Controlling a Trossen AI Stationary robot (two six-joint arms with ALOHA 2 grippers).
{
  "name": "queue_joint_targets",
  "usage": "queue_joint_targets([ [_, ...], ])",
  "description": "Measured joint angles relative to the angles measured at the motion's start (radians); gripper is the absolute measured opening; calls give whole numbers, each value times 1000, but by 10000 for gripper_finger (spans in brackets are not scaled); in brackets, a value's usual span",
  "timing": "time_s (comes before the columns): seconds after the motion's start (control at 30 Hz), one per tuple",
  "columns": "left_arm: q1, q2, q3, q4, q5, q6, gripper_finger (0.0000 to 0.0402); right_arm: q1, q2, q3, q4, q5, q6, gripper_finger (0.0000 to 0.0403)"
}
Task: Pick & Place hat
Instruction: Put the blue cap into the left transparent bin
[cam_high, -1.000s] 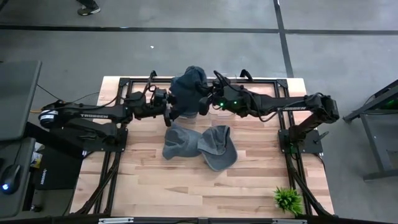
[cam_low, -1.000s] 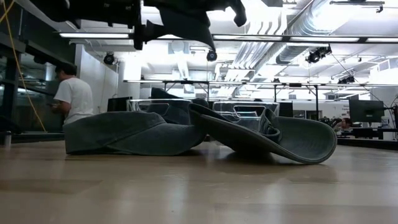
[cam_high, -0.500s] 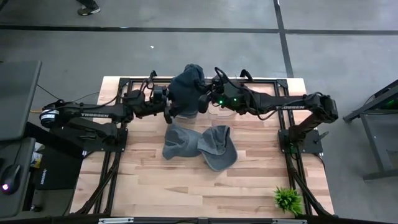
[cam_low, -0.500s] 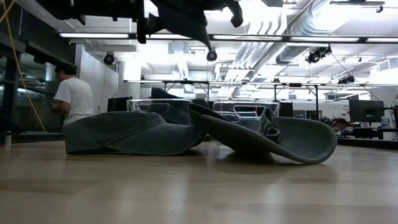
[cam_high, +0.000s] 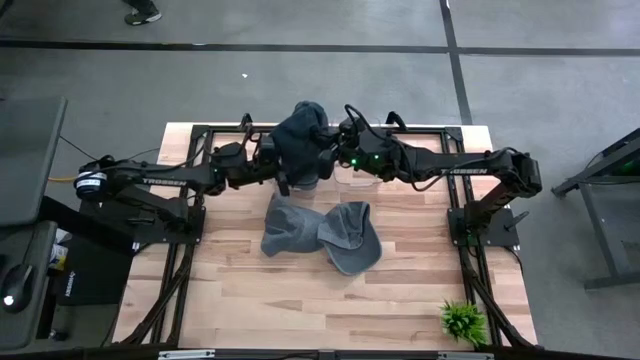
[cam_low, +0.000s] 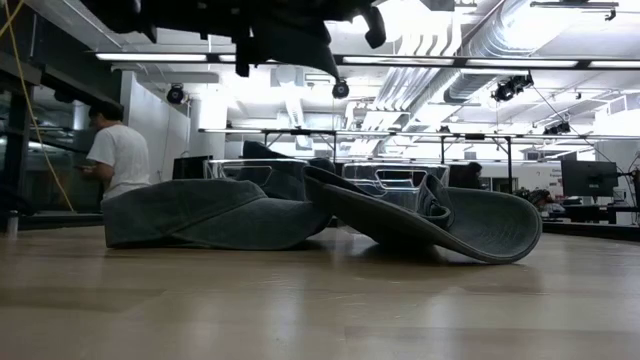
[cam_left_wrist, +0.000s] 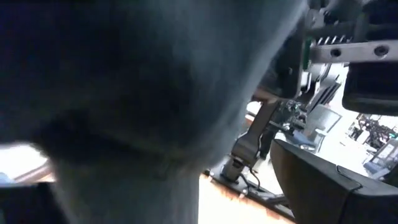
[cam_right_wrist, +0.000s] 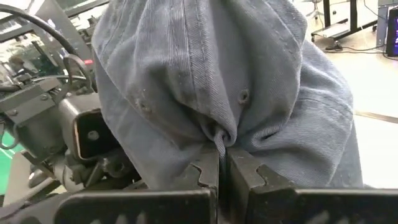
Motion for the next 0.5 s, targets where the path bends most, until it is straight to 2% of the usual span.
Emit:
queue_joint_targets([
  [0.13,0,10,25,0,-6,0,298,0,0,0,0,1,-2,0],
  [0.23,0,21,30,-14,-18,-1,269,0,0,0,-3,-4,-3,0],
  [0.37,0,21,30,-29,-33,-1,205,0,0,0,-9,-8,-4,0],
  [0.5,0,21,30,-28,-34,-1,118,0,0,0,-12,-8,-4,0],
])
